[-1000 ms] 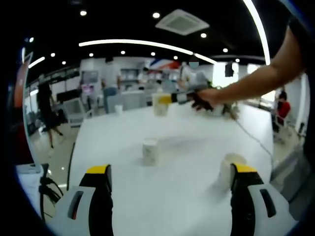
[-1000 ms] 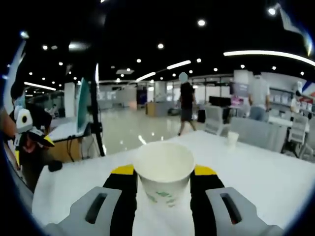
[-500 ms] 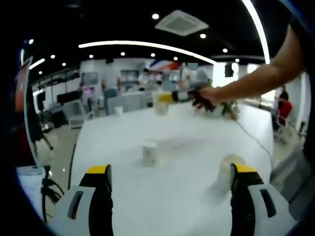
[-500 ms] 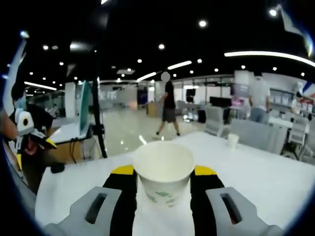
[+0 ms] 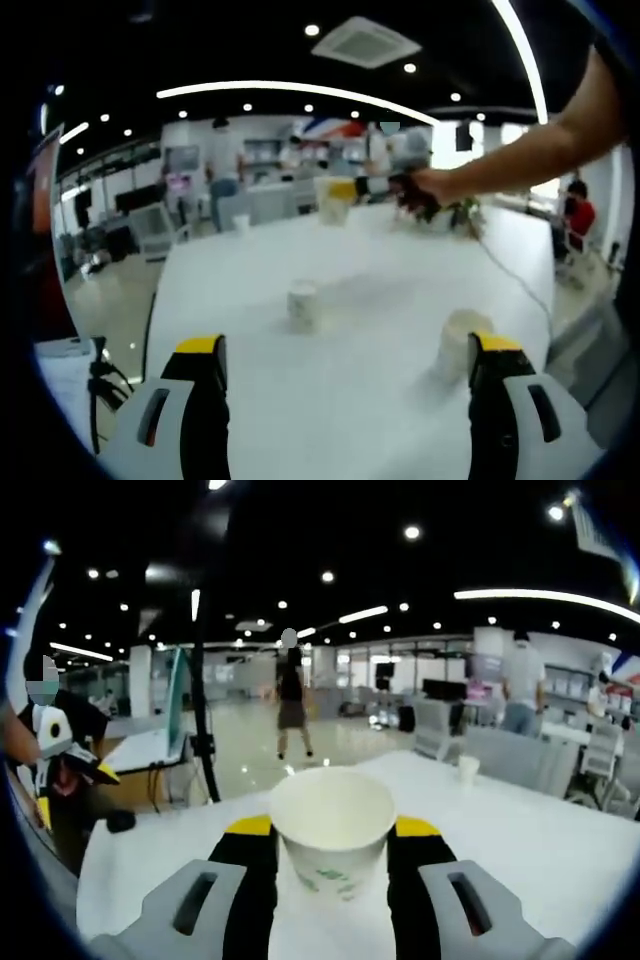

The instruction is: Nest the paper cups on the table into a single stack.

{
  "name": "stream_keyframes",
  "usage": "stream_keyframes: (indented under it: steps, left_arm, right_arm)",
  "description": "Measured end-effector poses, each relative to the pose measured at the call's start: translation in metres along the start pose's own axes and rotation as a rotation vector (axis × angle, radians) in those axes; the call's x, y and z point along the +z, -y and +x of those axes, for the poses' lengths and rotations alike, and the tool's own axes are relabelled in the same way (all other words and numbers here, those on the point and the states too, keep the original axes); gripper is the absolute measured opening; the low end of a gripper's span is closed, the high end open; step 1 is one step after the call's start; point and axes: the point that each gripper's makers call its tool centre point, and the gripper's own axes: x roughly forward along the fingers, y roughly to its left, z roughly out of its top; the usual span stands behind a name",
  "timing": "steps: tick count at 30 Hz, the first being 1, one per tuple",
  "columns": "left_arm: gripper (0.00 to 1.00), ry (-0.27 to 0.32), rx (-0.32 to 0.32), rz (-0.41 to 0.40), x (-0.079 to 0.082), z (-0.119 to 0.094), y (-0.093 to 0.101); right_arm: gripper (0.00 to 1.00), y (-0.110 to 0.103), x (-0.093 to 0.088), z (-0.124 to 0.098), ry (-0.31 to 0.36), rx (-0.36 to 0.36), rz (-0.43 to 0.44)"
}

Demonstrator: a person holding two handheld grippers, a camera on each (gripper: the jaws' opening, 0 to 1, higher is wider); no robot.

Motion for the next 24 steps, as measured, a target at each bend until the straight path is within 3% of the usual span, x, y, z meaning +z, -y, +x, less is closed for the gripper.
stream_keyframes:
  steps: [24]
  left_arm:
    - [0.98,-0.010,-0.015,-0.005,0.005,-0.009,0.013]
  right_arm:
    - [0.39,-0.034,0.005,-0.036,0.001,0.001,0.027]
